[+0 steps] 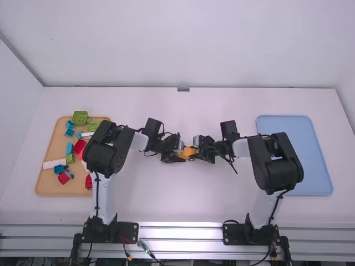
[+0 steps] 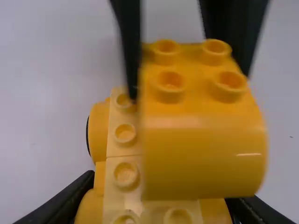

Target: Assemble lego blocks to make yellow taxi

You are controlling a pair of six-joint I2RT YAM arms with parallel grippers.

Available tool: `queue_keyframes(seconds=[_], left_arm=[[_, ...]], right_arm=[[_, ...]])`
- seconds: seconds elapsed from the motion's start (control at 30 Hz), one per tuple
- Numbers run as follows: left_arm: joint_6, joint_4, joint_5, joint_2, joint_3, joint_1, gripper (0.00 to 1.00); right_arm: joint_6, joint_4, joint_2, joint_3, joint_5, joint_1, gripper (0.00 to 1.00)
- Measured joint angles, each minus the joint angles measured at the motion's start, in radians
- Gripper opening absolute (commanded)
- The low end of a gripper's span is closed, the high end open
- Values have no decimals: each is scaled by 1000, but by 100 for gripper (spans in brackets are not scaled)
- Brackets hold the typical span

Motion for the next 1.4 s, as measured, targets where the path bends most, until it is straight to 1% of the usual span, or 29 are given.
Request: queue_keyframes(seconds=[0.1, 0.3, 0.43, 0.57, 0.97, 1.13, 1.27, 1.4], left_arm=[[32, -30, 6, 0, 4, 1, 20], [50, -37, 7, 0, 5, 1, 19], [50, -36, 7, 0, 5, 1, 19], [50, -36, 8, 0, 5, 1, 19], [46, -28, 7, 0, 4, 1, 17], [46, -28, 7, 0, 4, 1, 16], [46, -27, 7, 0, 4, 1, 16], [46, -24, 6, 0, 4, 1, 16]], right_arm=[[57, 40, 0, 0, 2, -2, 0], [126, 43, 12, 3, 20, 30, 0], [150, 26, 50, 40, -10, 39, 0], [136, -27, 51, 56, -12, 39, 0], [120, -51, 48, 64, 18, 40, 0], [117, -77, 28, 69, 74, 66, 0], [116, -89, 27, 79, 87, 74, 0], [117, -161, 27, 109, 101, 63, 0]])
